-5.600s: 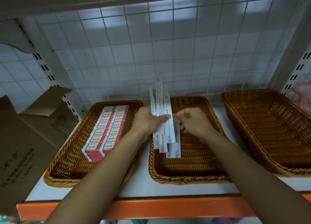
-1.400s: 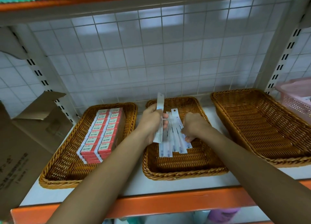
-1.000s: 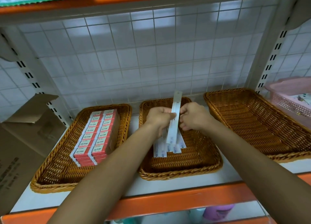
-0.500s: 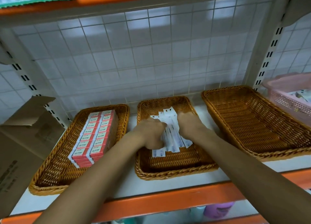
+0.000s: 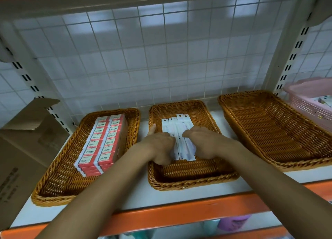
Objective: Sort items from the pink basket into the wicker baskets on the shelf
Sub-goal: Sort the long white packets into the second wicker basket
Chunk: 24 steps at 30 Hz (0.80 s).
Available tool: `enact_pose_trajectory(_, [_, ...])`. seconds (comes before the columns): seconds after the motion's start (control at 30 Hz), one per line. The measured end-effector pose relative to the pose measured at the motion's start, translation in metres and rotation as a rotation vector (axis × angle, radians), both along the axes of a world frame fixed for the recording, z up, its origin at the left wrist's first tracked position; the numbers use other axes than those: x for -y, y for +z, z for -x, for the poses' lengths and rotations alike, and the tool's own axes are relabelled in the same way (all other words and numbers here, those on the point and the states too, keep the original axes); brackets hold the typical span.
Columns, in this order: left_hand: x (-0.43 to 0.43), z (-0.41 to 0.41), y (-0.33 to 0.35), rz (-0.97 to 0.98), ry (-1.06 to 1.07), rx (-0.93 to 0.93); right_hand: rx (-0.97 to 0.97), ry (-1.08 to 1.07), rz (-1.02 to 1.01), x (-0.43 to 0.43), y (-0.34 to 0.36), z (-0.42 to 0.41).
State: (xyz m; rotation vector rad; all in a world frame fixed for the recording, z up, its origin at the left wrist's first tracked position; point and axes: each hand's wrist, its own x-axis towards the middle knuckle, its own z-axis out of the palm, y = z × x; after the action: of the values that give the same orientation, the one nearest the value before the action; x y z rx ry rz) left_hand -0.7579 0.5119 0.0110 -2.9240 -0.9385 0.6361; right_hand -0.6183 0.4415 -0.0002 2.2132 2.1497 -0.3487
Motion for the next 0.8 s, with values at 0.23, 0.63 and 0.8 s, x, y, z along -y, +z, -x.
enact_pose_trajectory(0.23, [0.003,-0.003,-0.006,-0.021,-0.036,0.162,-0.040,0.041,-0.028,0.005,0.003,0.009])
enact_pose_trajectory(0.63, [0.005,-0.002,-0.007,-0.039,-0.071,0.236,-0.062,0.027,-0.165,0.007,-0.008,0.009])
enact_pose_trajectory(0.8, [0.008,-0.024,0.001,-0.173,-0.111,0.416,-0.039,-0.068,-0.322,0.012,0.000,-0.005])
